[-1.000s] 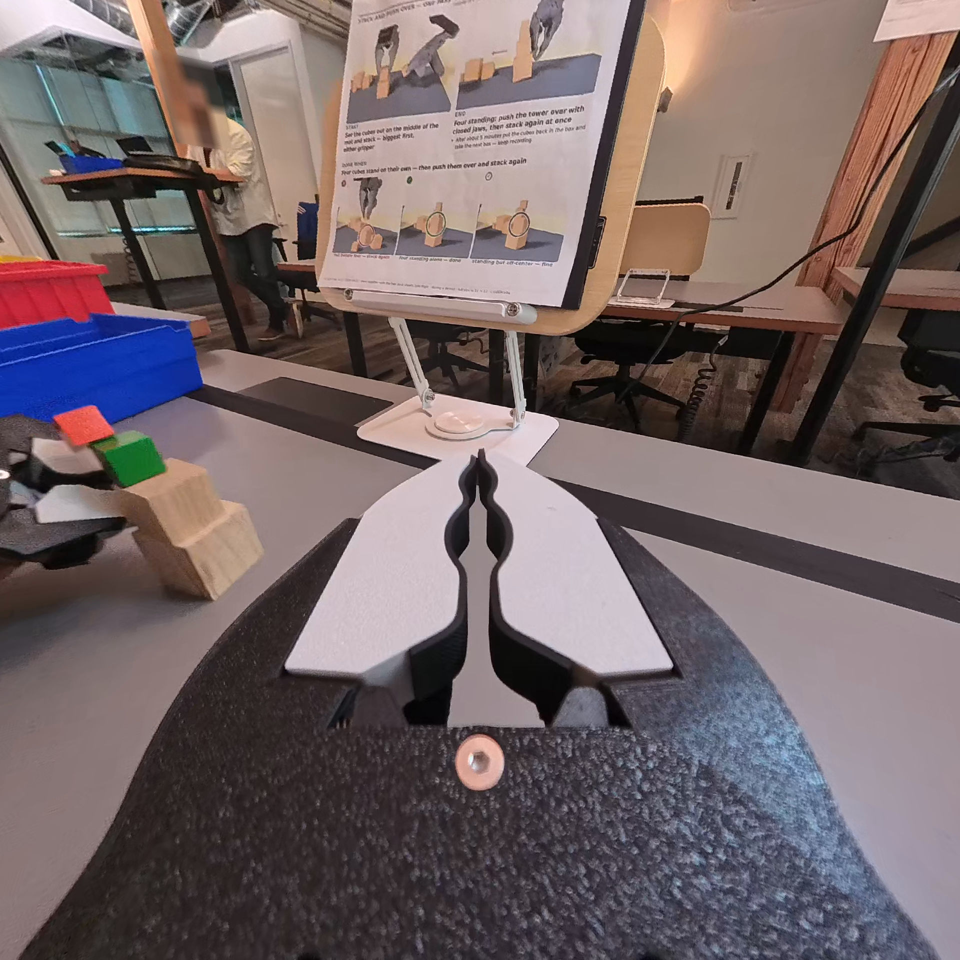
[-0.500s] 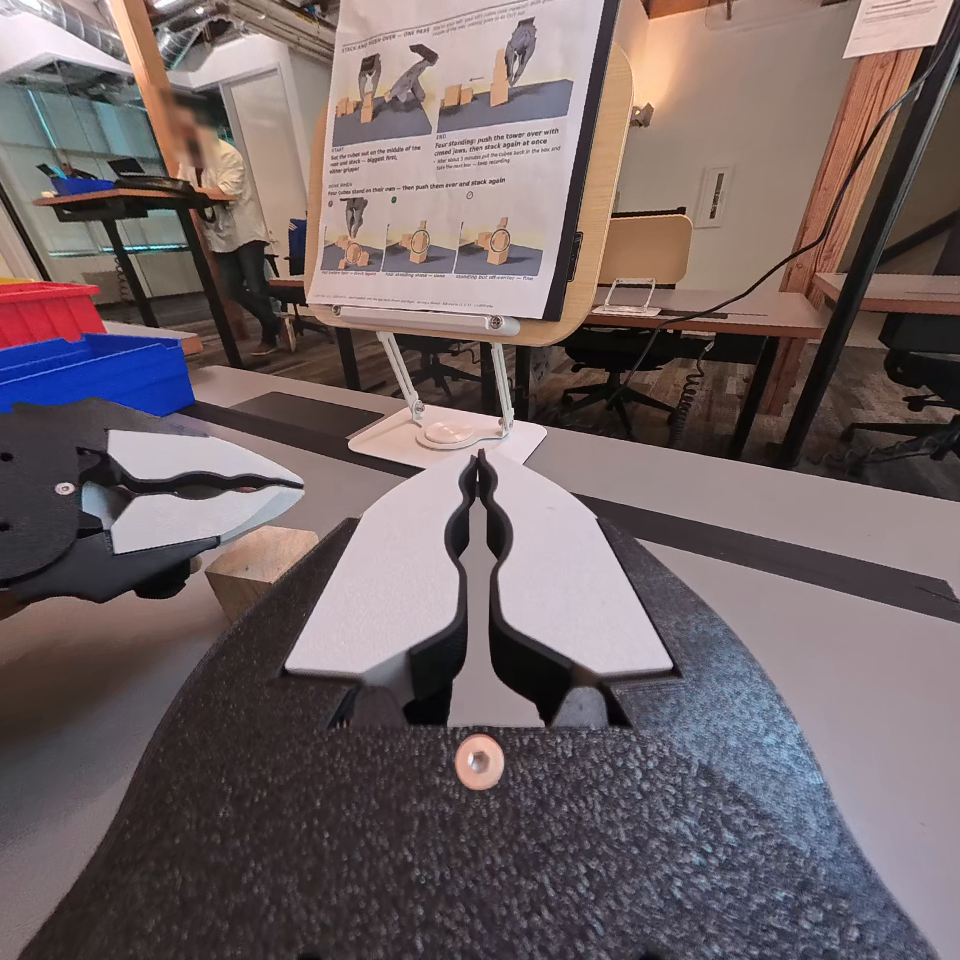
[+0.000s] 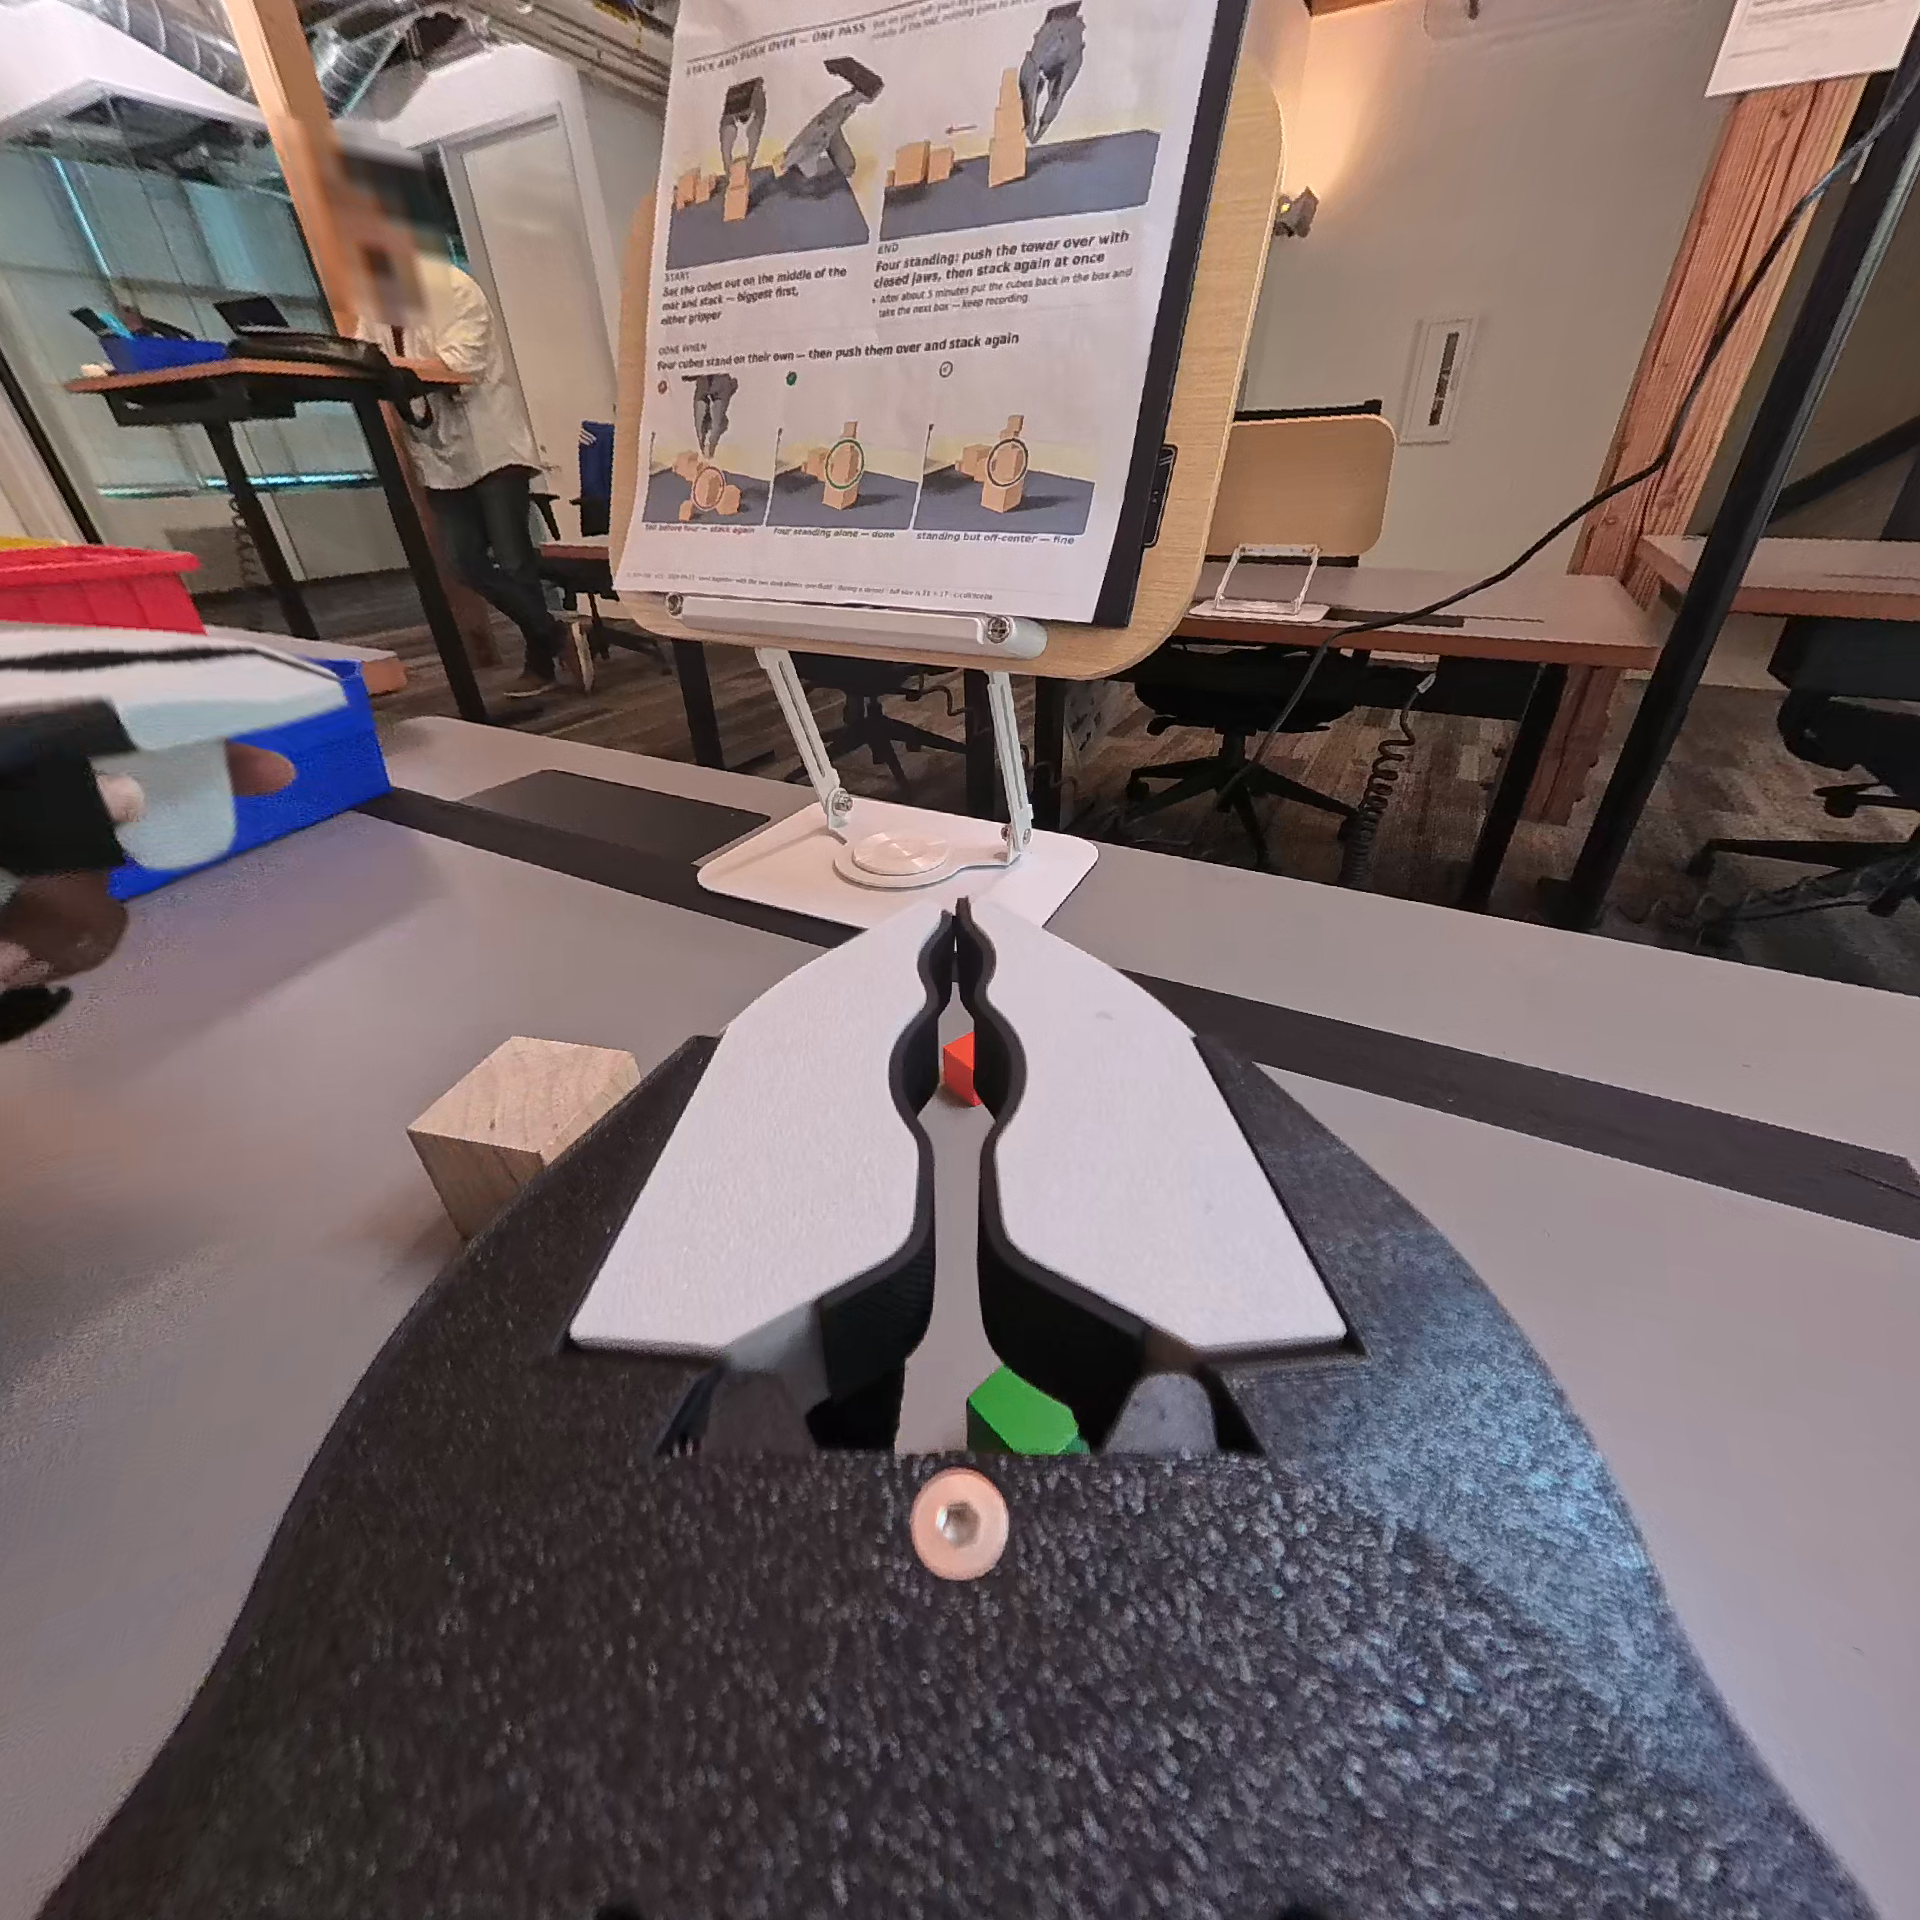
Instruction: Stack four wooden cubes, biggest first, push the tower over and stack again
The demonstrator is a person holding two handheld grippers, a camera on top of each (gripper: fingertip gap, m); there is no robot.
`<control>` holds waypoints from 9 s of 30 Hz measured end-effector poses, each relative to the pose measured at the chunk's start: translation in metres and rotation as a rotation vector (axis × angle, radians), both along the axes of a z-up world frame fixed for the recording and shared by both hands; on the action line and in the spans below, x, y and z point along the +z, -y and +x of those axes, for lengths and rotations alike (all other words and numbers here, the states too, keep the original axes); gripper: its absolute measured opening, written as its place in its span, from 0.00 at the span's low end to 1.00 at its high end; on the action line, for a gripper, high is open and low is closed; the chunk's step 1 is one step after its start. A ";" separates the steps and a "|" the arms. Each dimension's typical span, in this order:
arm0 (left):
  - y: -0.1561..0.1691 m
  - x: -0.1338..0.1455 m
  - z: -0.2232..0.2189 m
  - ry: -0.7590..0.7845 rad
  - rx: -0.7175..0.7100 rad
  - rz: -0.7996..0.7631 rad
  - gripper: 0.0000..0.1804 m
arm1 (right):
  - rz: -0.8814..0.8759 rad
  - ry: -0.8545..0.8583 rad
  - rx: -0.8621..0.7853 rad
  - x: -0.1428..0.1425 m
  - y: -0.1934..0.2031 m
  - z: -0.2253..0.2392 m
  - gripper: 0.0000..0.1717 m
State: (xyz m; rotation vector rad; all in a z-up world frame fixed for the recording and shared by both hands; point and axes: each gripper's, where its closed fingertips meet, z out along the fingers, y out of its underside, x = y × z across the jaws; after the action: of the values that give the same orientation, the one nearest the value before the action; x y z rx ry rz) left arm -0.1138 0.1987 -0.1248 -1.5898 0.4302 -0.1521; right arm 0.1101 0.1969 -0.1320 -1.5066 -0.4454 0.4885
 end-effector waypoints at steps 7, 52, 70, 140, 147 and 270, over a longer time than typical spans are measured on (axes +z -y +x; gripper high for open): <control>-0.001 -0.001 -0.121 0.206 0.286 0.025 0.00 | -0.005 0.013 0.005 -0.004 0.000 -0.003 0.00; -0.014 -0.061 -0.165 0.167 0.210 -0.048 0.00 | -0.358 1.171 0.847 -0.129 0.030 -0.175 0.37; -0.013 -0.065 -0.165 0.160 0.215 -0.065 0.00 | -0.431 1.112 0.718 -0.141 0.101 -0.165 0.40; -0.015 -0.073 -0.168 0.183 0.213 -0.099 0.00 | -0.401 0.920 0.897 -0.077 0.091 -0.171 0.26; -0.016 -0.072 -0.164 0.181 0.190 -0.090 0.00 | -0.423 0.966 0.952 -0.092 0.103 -0.167 0.26; 0.016 -0.068 -0.091 0.190 -0.347 -0.083 0.00 | -0.514 0.907 0.432 -0.102 -0.082 -0.068 0.23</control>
State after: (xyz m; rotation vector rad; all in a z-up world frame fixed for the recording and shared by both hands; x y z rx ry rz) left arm -0.2050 0.1827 -0.1923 -1.5538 0.5538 -0.5876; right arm 0.0422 0.2787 -0.2337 -2.1055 -1.4587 0.2228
